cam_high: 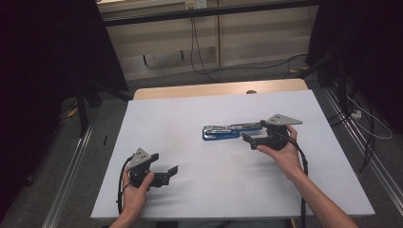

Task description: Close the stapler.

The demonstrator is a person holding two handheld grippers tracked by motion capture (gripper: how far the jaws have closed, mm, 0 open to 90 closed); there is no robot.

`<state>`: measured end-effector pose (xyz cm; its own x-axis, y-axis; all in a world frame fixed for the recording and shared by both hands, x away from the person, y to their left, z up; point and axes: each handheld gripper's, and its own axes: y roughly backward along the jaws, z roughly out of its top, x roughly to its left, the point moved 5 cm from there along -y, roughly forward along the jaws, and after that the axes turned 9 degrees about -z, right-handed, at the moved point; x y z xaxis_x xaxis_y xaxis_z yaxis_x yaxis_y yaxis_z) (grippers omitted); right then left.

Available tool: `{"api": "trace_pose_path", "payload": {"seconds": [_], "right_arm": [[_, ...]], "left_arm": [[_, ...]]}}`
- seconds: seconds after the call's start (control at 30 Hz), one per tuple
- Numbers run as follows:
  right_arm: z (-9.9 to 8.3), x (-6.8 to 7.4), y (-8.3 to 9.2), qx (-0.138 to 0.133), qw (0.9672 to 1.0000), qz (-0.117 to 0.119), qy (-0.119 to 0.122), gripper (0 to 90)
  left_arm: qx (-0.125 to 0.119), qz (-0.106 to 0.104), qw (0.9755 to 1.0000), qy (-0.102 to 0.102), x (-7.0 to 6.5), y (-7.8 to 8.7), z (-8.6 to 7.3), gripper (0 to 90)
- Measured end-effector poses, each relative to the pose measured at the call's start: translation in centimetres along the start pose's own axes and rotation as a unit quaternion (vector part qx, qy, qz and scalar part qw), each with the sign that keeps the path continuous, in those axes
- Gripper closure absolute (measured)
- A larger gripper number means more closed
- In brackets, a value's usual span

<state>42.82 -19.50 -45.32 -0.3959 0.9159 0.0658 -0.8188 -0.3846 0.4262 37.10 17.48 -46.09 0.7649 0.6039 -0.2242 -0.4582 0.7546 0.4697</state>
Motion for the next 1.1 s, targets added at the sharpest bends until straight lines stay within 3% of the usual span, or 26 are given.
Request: {"api": "trace_pose_path", "payload": {"seconds": [0.17, 0.37, 0.5, 0.6, 0.8, 0.9, 1.1], "right_arm": [[-0.4, 0.0, 0.8, 0.0, 0.9994, -0.008, 0.033, 11.9], [-0.9, -0.4, 1.8, 0.003, 0.9988, -0.013, 0.046, 13.3], [-1.0, -1.0, 2.6, -0.001, 0.9971, -0.046, 0.059, 13.5], [-1.2, -1.3, 3.0, 0.0, 0.9973, -0.048, 0.056, 16.3], [-1.7, -1.9, 3.5, 0.004, 0.9973, -0.052, 0.051, 17.8], [-1.7, -1.9, 3.5, 0.005, 0.9974, -0.051, 0.05, 19.8], [-1.9, -1.8, 3.1, 0.01, 0.9973, -0.049, 0.054, 25.3]], "left_arm": [[0.006, -0.021, 0.9997, -0.008, -0.5, -0.5, 0.0, 5.1], [-0.005, -0.012, 0.9999, -0.004, -0.1, -0.8, 0.5, 6.1], [-0.011, -0.012, 0.9999, -0.005, 0.1, -1.3, 1.0, 7.4], [-0.016, -0.021, 0.9997, -0.003, 0.2, -1.8, 1.4, 7.4], [-0.01, -0.009, 0.9998, -0.016, 0.5, -3.0, 1.9, 7.9], [-0.024, -0.014, 0.9996, -0.009, 0.6, -3.6, 2.4, 7.9], [-0.026, -0.019, 0.9995, -0.004, 0.6, -5.0, 3.4, 7.2]]}}
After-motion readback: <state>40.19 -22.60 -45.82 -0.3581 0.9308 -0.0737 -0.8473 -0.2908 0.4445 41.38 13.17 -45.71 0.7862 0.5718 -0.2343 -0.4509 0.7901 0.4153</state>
